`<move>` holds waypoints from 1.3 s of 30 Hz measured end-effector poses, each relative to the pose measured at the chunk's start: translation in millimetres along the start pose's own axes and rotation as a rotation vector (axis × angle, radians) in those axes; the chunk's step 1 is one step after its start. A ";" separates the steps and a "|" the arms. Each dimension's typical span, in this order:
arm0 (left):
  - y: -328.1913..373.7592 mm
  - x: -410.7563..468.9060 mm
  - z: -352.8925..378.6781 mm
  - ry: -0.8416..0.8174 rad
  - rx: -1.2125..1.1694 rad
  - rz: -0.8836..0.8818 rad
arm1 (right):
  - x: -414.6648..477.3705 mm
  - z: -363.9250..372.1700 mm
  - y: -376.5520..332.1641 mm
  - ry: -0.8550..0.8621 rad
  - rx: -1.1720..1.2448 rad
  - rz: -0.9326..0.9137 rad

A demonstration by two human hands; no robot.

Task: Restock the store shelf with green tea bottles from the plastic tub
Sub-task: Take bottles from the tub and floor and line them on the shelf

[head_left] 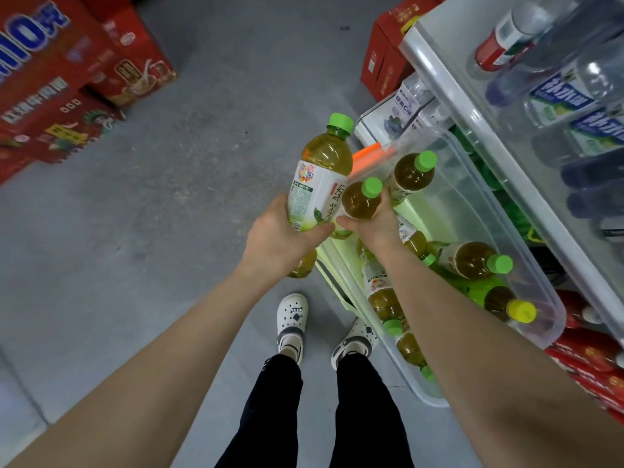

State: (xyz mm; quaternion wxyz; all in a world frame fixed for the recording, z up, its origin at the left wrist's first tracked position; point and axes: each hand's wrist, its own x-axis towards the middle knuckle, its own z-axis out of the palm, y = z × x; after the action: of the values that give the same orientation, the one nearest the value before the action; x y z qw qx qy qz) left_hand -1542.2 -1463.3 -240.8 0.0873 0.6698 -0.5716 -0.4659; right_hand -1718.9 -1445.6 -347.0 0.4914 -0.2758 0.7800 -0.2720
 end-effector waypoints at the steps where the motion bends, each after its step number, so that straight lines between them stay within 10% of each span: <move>1: -0.7 -0.7 0.6 -0.006 -0.013 -0.006 | -2.4 -1.1 -0.8 -0.001 0.019 0.006; 18: 82.9 -82.4 -35.0 -0.187 -0.216 0.190 | -167.7 -126.6 -57.2 0.050 0.889 0.021; 39: 276.2 -240.1 -22.6 -0.477 -0.140 0.848 | -453.7 -320.3 -146.2 1.011 0.011 -0.458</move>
State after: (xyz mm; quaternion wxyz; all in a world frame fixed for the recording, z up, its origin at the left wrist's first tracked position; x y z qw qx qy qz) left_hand -1693.9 -1360.8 76.9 0.1806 0.2452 -0.7653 -0.5671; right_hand -1823.2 -1182.3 152.6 -0.0143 -0.2710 0.8374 -0.4744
